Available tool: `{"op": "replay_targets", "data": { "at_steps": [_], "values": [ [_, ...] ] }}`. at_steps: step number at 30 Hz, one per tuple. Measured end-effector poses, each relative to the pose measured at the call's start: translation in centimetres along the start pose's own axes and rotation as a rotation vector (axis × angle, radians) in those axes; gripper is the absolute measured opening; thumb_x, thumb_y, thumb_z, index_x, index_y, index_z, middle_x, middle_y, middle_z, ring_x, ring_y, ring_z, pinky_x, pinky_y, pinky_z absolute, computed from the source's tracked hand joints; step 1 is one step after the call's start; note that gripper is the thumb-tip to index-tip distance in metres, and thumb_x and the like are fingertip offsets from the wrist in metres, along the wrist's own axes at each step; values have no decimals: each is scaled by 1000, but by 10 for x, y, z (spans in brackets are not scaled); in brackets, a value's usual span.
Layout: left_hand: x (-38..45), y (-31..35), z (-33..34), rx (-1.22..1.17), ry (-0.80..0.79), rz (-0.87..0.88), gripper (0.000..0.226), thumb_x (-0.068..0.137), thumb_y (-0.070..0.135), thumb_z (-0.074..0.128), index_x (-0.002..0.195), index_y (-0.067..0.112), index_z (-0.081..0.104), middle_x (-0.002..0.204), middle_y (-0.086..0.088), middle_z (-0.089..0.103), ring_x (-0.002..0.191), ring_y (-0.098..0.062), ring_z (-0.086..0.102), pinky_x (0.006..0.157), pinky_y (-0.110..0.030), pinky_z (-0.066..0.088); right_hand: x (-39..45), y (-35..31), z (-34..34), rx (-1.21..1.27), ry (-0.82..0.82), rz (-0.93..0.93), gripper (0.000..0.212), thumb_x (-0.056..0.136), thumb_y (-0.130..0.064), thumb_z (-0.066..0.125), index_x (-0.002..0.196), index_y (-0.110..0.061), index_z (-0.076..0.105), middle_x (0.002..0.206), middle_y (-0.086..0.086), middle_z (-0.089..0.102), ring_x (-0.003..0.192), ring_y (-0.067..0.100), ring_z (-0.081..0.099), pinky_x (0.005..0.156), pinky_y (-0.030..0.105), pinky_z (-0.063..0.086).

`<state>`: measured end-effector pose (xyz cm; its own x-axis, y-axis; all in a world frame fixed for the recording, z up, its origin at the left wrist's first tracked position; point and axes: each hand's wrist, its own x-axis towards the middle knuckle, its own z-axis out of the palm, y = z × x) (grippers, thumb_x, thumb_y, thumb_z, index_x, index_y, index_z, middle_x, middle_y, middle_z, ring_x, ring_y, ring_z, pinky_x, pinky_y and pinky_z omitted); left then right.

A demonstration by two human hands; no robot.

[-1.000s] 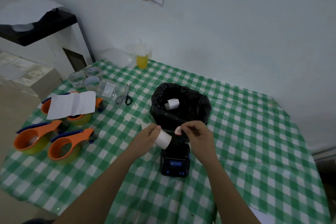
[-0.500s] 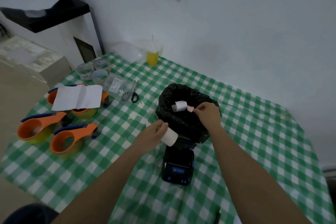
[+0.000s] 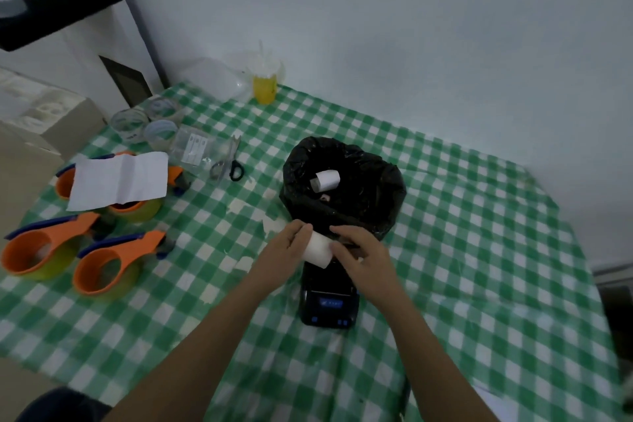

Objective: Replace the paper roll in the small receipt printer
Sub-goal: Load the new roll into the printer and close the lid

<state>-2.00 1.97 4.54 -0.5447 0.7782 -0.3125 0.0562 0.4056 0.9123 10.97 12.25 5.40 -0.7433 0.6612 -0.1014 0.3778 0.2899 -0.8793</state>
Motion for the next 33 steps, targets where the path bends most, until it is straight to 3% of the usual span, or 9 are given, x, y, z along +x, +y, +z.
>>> {"op": "replay_targets", "data": {
  "at_steps": [4,8,11,14,18,23,26,29,33],
  "values": [
    [-8,3,8,-23,-14,1,32,98,32,33,97,7,54,77,2,50,68,-13,48,64,-28,38,-24,7,11,158,-71,126,44,83,-29,68,125,-25,56,123,-7,60,110,5,59,94,25,52],
    [-18,-2,13,-50,-58,-65,24,98,40,27,104,30,48,88,8,53,78,-12,51,72,-29,41,-37,12,19,320,-3,196,34,82,-21,70,112,-34,61,114,-3,67,102,6,65,87,24,56],
    [-24,-11,14,-96,-102,-118,37,95,48,23,111,25,47,80,4,52,67,-9,50,66,-27,44,-46,18,26,370,68,209,31,82,-17,71,109,-28,63,109,0,69,97,7,67,82,22,57],
    [-23,-15,13,-166,-104,-132,27,94,44,37,107,24,49,76,1,52,64,-10,50,66,-29,47,-47,19,30,414,132,238,33,82,-17,71,114,-18,62,110,4,70,95,9,68,76,19,56],
    [-25,-13,13,-289,-118,-167,29,92,29,53,118,17,51,102,3,60,89,-6,61,71,-16,53,-48,14,33,467,126,221,29,84,-17,69,111,-18,60,108,2,68,92,7,67,74,16,55],
    [-20,-5,3,-385,-115,-212,16,93,26,51,106,19,56,101,2,63,91,-11,63,83,-23,53,-46,15,13,185,-94,134,55,74,-25,77,120,-36,48,122,-7,54,111,10,54,91,30,50],
    [-18,1,-3,-338,-186,-220,20,93,26,51,112,19,54,100,5,63,90,-10,63,79,-22,54,-38,6,-6,65,-180,40,77,73,-24,78,135,-41,36,140,-17,41,124,3,42,100,23,41],
    [-19,7,-4,-328,-276,-234,17,94,29,49,102,21,61,95,2,68,87,-13,66,81,-28,56,-32,-5,-9,-38,-211,-28,68,72,-25,79,128,-41,43,126,-29,45,119,0,43,95,21,41],
    [-19,8,-4,-316,-227,-272,38,91,34,53,123,13,53,104,-5,66,92,-20,66,87,-35,56,-32,-4,-3,-20,-108,26,65,67,-30,83,123,-32,51,118,-18,55,108,6,54,90,28,51]
  ]
}}
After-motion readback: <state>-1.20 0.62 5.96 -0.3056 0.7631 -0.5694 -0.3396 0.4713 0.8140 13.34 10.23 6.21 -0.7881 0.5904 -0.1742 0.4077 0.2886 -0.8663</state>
